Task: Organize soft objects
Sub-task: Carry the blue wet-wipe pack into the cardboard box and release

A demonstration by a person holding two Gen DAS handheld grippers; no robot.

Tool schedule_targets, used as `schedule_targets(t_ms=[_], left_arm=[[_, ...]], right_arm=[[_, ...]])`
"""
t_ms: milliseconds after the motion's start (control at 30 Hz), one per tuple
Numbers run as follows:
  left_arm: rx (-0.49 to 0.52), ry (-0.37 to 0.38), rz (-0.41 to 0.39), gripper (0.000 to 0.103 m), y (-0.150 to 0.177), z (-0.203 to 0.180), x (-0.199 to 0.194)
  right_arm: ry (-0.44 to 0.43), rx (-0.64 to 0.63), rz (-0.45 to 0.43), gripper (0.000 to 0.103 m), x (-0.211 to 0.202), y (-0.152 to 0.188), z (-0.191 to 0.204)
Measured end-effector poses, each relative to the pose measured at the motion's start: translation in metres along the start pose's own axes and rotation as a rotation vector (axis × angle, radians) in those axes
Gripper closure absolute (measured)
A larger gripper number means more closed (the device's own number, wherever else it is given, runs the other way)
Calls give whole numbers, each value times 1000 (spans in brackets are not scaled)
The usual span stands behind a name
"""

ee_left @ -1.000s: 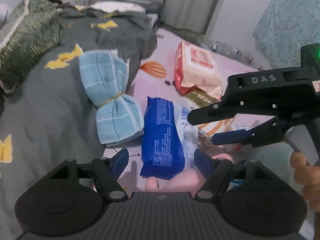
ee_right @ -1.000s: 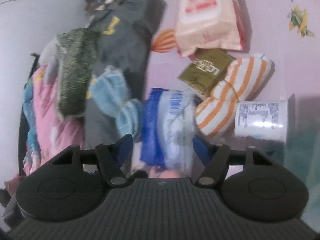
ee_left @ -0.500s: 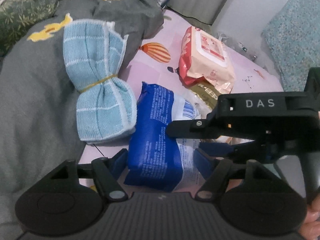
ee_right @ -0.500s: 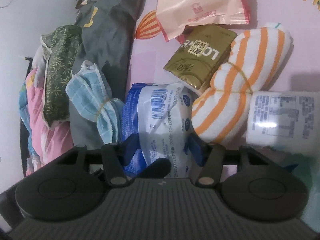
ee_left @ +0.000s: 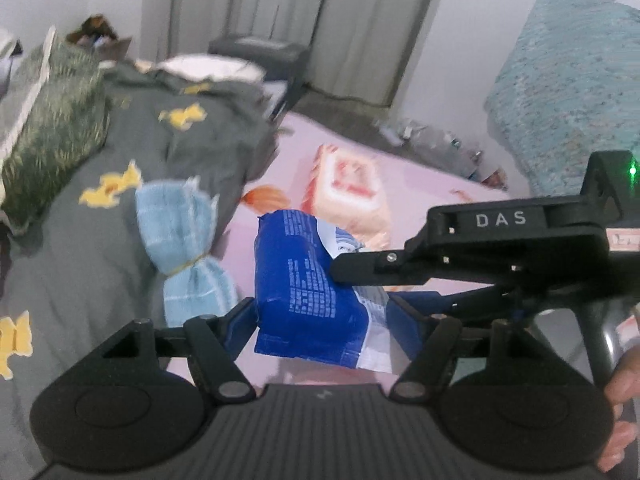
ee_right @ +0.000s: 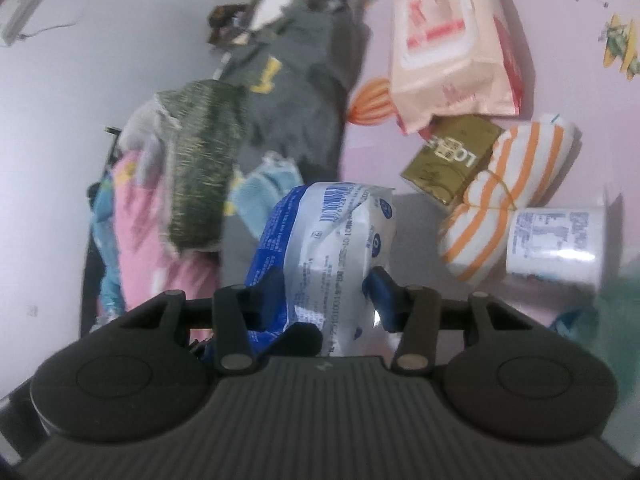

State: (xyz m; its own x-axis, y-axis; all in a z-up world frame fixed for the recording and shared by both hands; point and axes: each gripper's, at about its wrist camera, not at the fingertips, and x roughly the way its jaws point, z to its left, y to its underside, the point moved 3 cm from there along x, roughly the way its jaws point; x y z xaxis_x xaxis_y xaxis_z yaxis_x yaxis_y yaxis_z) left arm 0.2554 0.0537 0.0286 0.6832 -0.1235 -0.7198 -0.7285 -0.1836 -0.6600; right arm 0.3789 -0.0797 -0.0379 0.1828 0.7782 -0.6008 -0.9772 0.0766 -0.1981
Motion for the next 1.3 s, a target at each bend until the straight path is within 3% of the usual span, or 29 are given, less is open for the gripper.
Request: schedule_targets(t_ms=[133, 300, 500, 667, 800, 933, 1100, 1300], left_arm=[[67, 56, -45, 32, -1, -44, -27], [163, 195, -60, 31, 6, -114, -50], [276, 364, -3, 30, 32, -203, -52], [337, 426, 82, 30, 64, -262, -31], [377, 409, 142, 30, 86, -287, -6], [436, 357, 196, 30, 100, -294, 17], [446, 379, 166, 29, 98, -282, 6], [405, 379, 99, 26, 86, -245, -23]], right_arm=[[-33, -29, -59, 56, -54, 11, 6], [-55, -7, -160, 56, -149, 30, -17], [5, 34, -316, 56, -259, 69, -65], [67, 116, -382, 55, -315, 106, -121], [95, 189, -390, 55, -325, 122, -166], [115, 240, -330, 54, -311, 123, -208], [194, 311, -222, 54, -289, 126, -250], [272, 238, -211, 54, -290, 128, -240]])
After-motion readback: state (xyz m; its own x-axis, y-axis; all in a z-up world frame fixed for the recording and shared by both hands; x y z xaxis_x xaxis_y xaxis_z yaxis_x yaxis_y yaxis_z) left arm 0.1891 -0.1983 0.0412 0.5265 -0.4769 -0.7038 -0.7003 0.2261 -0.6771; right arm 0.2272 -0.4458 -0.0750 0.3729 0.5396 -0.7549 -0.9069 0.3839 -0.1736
